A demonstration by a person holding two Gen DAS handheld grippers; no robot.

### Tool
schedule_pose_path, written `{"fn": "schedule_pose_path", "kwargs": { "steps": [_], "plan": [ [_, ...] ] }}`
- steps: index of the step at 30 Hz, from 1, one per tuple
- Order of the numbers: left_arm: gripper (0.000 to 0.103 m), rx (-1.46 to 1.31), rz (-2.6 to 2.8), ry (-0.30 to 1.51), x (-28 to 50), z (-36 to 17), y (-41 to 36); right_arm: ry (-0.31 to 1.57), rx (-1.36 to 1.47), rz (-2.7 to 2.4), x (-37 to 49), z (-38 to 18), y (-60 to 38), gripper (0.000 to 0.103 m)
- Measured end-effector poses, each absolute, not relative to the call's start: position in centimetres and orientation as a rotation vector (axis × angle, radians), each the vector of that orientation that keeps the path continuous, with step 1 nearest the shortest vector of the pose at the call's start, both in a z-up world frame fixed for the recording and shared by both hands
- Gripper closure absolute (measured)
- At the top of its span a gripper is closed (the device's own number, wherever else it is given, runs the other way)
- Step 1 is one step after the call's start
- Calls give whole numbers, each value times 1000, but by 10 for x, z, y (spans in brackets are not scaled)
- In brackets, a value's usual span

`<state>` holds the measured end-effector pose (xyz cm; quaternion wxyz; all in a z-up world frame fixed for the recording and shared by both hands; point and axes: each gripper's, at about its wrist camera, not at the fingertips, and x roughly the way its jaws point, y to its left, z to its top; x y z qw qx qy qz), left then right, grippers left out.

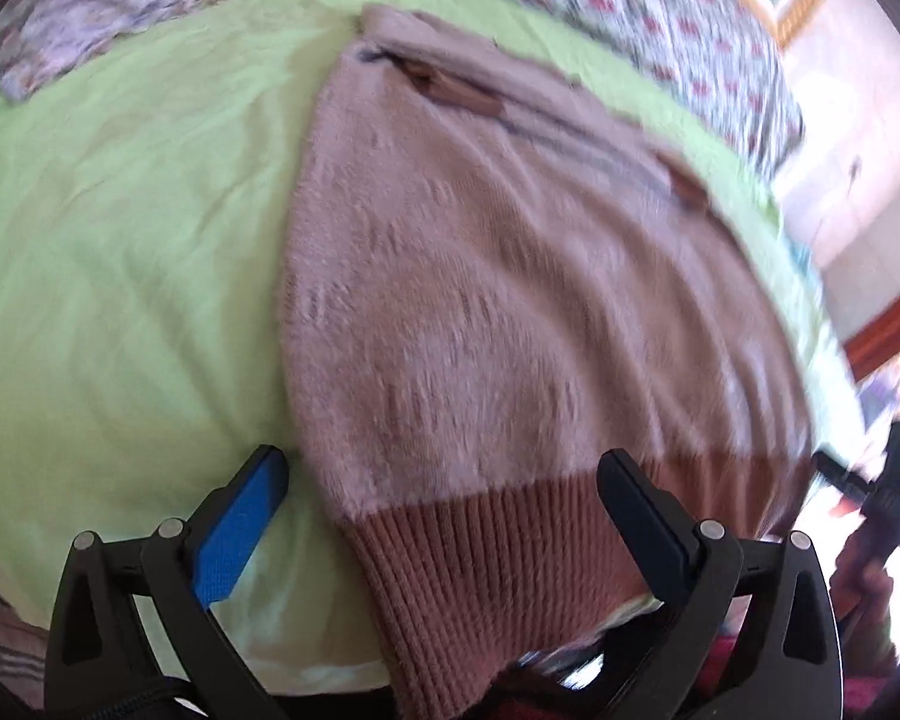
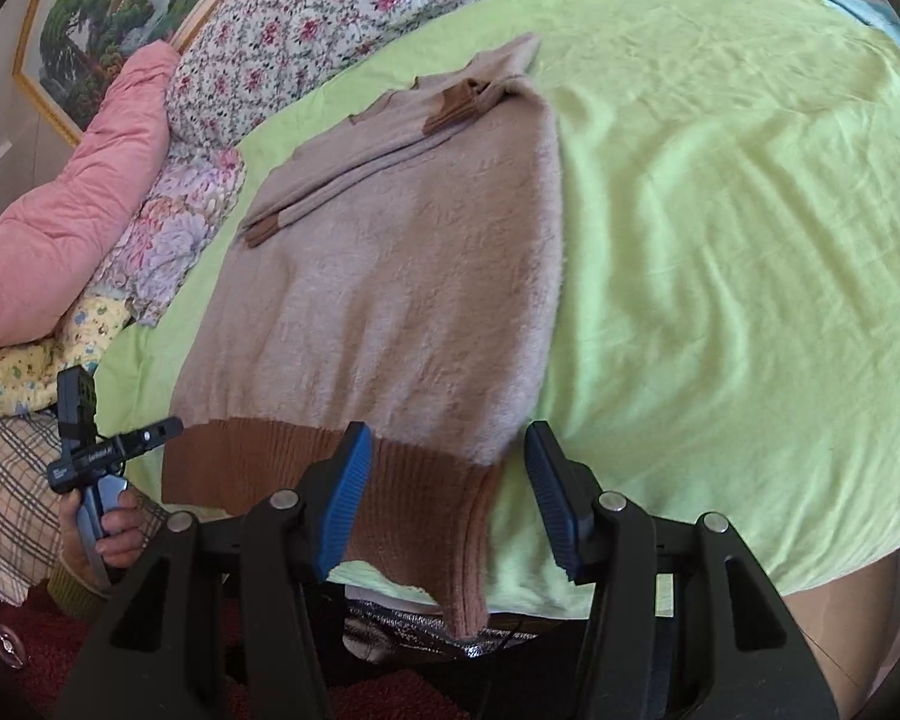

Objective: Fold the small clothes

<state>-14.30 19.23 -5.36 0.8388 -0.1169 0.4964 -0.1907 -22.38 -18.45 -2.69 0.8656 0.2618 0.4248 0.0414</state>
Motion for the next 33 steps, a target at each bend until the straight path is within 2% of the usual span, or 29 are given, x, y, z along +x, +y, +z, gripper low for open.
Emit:
{"fn": "schedule_pose_path", "kwargs": {
  "steps": [4,9,12,13,14,15,16,17,19,21,23,27,33],
  "plan": [
    [0,-361,-445,1017,-143,-57,208,859,611,98,-223,-34,-190,49],
    [2,-185,-481,1060,-147,-53,186,871,550,120,-224,-32,-184,49],
    [11,-198,-538,1049,-143,-51,177,878,525,125,-221,-31,-181,49],
    [26,-219,-564,1048,-140,-50,176,880,532,128,-218,-31,-181,48],
    [47,-238,-584,1056,-136,-50,175,881,535,136,-216,-31,-180,48],
    [58,-254,-596,1067,-134,-52,177,883,535,138,-215,-31,-179,49],
    [76,-283,-613,1086,-132,-55,180,883,537,142,-215,-31,-179,49],
    [82,-308,-624,1096,-132,-59,183,882,541,151,-216,-32,-178,51],
    [82,-352,-648,1106,-133,-65,189,880,550,155,-217,-34,-181,60],
    [82,-380,-658,1115,-134,-68,194,886,583,151,-219,-39,-187,76],
    [82,-417,-669,1121,-133,-71,199,888,615,160,-222,-42,-191,84],
    [86,-437,-704,1120,-128,-70,197,881,661,199,-221,-48,-195,93],
    [88,-524,-769,1076,-129,-70,207,806,743,232,-227,-45,-203,94]
  ]
}}
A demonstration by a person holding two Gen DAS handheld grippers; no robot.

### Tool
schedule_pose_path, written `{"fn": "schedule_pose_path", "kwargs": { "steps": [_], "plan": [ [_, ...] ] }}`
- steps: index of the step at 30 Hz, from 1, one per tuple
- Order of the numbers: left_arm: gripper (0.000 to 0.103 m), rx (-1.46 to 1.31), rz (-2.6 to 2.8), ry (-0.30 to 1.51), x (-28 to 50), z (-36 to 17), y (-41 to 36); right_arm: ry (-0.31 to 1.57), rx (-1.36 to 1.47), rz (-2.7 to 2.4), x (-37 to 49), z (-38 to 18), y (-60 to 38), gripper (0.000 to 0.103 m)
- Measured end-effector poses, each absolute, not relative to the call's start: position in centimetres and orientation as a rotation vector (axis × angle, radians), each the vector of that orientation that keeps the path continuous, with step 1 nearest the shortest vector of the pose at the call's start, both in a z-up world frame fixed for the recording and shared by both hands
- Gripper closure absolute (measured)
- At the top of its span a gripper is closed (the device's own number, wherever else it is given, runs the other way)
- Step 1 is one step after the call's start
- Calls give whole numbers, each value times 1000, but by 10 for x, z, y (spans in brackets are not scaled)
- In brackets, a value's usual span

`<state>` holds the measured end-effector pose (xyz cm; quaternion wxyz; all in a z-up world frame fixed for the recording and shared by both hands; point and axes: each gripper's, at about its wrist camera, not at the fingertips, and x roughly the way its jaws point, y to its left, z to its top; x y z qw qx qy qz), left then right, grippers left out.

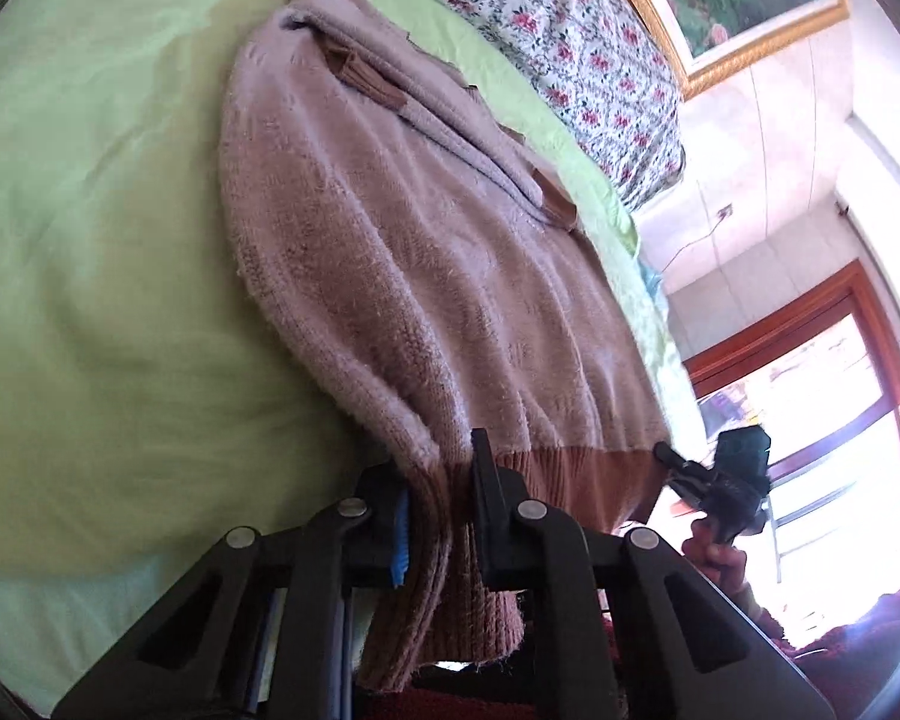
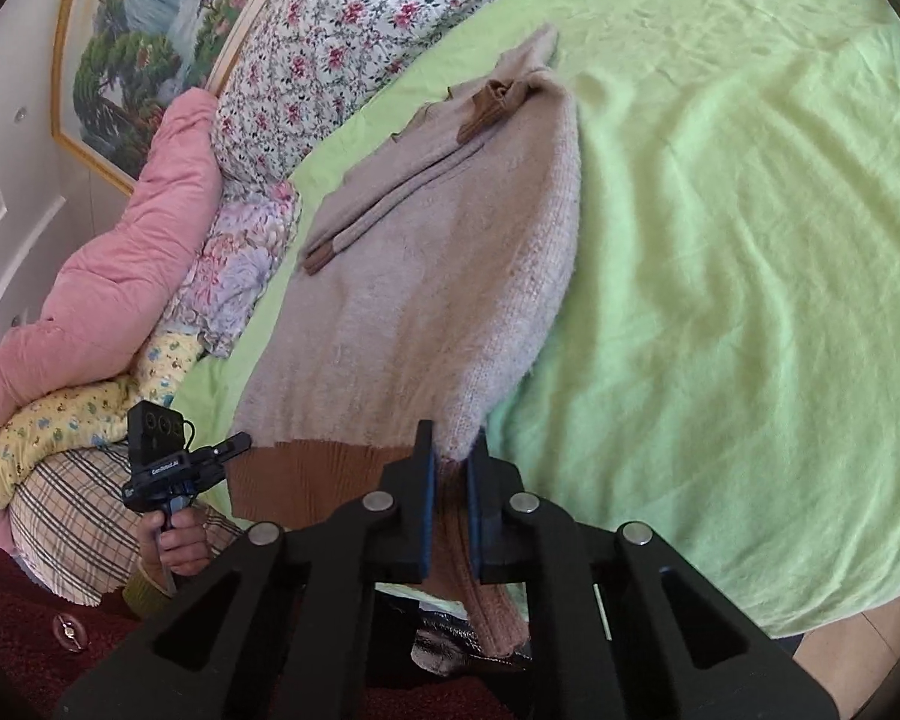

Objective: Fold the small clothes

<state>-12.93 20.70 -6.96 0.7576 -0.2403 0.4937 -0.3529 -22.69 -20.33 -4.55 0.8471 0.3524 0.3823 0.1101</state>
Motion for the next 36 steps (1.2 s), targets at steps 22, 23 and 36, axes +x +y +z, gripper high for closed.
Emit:
{"fn": "schedule_pose_path", "kwargs": {
  "steps": [22,23,36],
  "plan": [
    [94,-496,-864,702,-43,31,175,571,716,365,-135,39,-228,94],
    [94,-490,-859,688,-32,35,172,562,702,359,-121,46,-232,94],
    [94,-471,-617,707,203,30,126,614,685,94,105,39,-315,94]
  ]
}}
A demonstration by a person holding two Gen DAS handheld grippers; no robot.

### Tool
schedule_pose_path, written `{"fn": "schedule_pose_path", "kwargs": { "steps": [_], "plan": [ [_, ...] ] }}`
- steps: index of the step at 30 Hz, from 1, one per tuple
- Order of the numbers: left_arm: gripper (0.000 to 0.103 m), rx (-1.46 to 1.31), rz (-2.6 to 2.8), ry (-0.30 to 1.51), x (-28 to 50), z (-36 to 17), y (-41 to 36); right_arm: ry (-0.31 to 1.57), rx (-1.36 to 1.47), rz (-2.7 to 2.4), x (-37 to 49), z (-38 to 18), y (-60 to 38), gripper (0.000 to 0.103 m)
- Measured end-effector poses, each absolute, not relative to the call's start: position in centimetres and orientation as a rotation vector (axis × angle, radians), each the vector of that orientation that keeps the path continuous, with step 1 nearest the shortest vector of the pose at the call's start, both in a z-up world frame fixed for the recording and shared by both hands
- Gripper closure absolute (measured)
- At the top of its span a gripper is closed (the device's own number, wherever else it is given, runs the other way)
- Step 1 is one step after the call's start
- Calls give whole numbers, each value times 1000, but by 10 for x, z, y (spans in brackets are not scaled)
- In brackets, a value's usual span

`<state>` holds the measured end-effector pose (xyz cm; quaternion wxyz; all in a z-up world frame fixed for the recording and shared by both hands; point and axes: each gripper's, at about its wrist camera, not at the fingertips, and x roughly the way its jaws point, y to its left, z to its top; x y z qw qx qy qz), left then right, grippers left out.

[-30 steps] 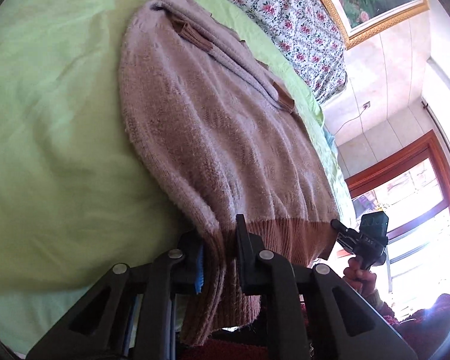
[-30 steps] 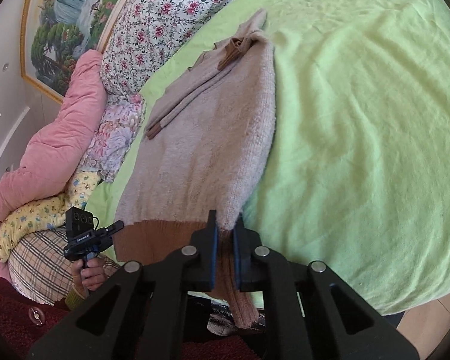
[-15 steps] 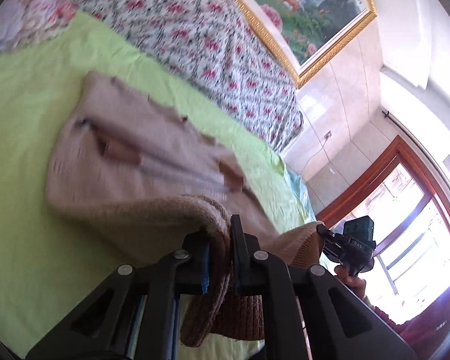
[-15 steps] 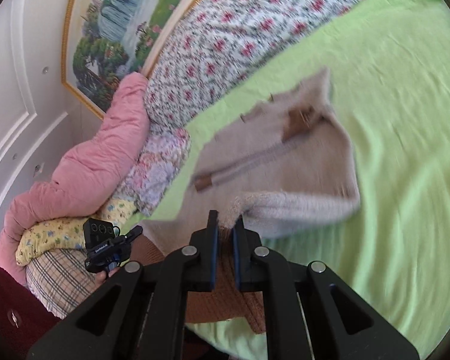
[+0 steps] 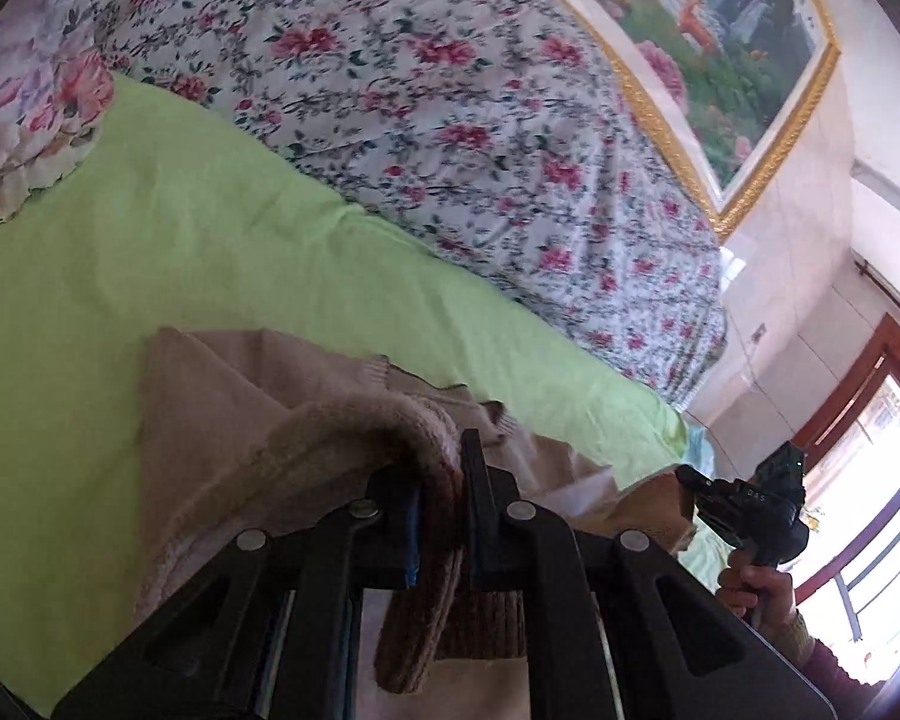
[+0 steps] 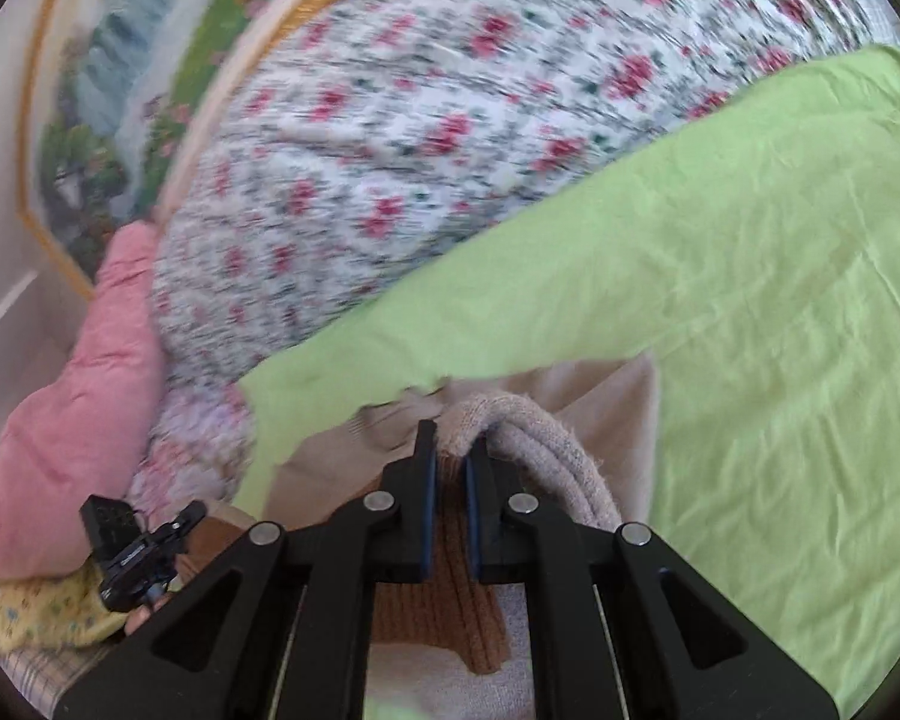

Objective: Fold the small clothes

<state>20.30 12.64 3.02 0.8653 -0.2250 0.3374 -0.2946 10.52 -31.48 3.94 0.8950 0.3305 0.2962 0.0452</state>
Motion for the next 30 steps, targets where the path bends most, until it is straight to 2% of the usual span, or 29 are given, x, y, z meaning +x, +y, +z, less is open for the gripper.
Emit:
{"fn": "schedule_pose_path", "kwargs": {
  "steps": [4,8,12,14,16,20,22,25,28,30],
  "plan": [
    [94,-456,-532,786,249,-4,129,727,682,-10,147,-4,-329,94],
    [93,-377,-526,834,256,-19,124,836,670,-71,162,-33,-331,92],
    [89,-285,-604,839,218,-1,120,818,698,-46,140,-16,-334,90],
    [83,-239,-691,848,186,8,110,781,638,-35,118,2,-329,90],
    [82,-202,-778,869,162,8,93,757,571,45,101,14,-311,90],
    [82,-61,-896,935,136,-11,38,910,457,294,105,-5,-247,90],
    [83,-6,-860,965,148,-22,27,983,365,336,116,-19,-222,90],
    [86,-72,-850,981,192,-24,35,1019,276,248,145,-26,-225,90],
    [86,-67,-667,922,241,-8,53,964,301,58,179,-19,-262,90],
    [81,-84,-536,878,267,2,69,903,388,-29,194,-10,-291,90]
  ]
}}
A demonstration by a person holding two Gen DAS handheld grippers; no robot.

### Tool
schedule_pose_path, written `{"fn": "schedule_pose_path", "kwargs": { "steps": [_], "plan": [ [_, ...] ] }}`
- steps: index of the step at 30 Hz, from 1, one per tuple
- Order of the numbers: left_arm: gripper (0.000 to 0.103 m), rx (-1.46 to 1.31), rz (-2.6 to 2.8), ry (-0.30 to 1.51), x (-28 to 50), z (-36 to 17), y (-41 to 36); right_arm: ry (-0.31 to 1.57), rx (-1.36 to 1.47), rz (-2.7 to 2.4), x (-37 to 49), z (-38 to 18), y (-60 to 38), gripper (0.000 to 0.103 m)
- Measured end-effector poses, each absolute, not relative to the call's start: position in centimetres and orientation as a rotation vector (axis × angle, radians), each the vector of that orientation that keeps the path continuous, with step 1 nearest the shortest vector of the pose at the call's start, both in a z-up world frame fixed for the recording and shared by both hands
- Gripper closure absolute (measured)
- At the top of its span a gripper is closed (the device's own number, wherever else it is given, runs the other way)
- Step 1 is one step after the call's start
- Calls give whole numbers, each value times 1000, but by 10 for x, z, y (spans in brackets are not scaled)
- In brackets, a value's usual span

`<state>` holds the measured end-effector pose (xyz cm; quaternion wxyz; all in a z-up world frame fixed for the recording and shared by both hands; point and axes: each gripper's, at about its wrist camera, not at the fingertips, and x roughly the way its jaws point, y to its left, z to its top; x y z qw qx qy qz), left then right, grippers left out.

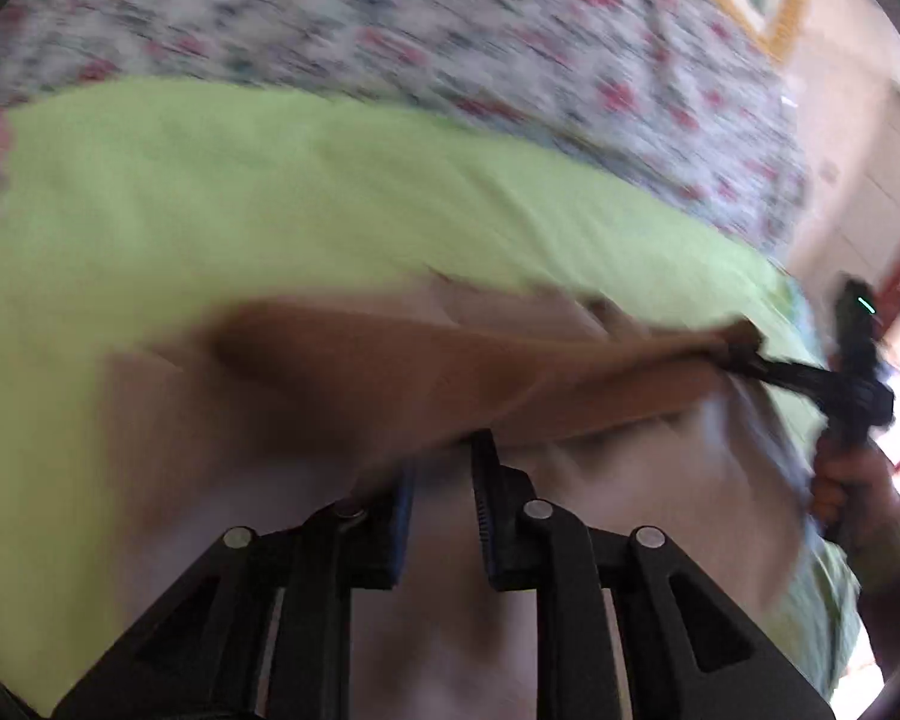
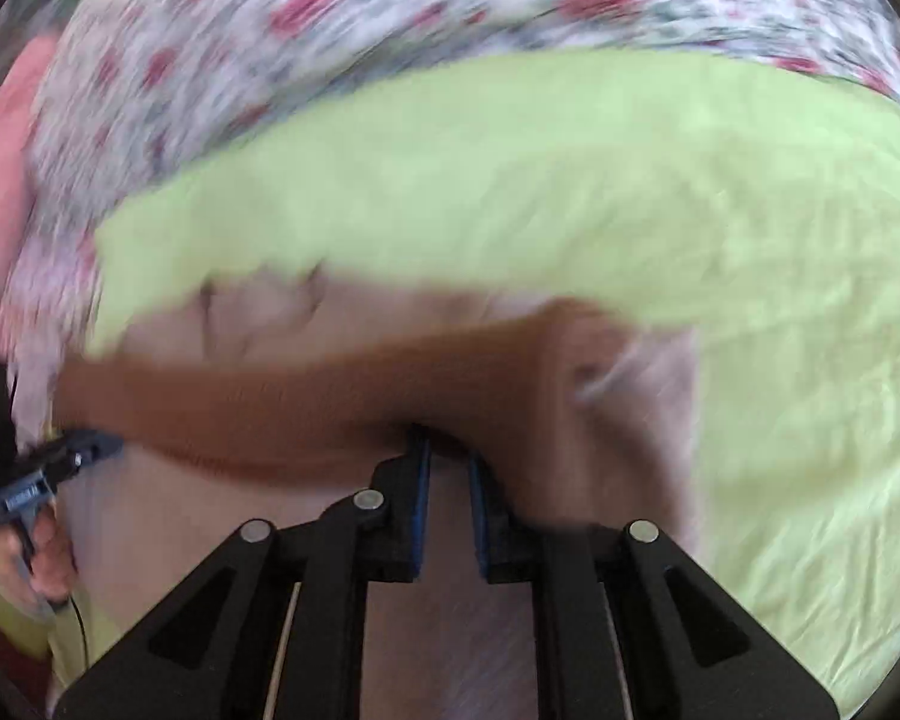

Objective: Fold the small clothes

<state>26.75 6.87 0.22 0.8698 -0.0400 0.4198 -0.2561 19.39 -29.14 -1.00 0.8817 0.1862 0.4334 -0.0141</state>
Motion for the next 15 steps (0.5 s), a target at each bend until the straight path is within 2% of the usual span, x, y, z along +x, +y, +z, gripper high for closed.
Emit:
{"fn": "schedule_pose_path", "kwargs": {
  "steps": [4,8,10,12,15],
  "plan": [
    [79,-245,-428,860,294,6,113,836,509,-86,196,1,-314,90],
    [79,-249,-419,873,275,-7,129,832,500,3,168,3,-294,89],
    [79,-246,-417,896,258,-15,135,847,499,39,147,-2,-282,83],
    [79,-256,-412,894,238,-25,143,891,475,10,128,-15,-274,68],
    [79,-329,-418,878,203,-20,170,872,496,-8,102,-25,-275,68]
  ]
}}
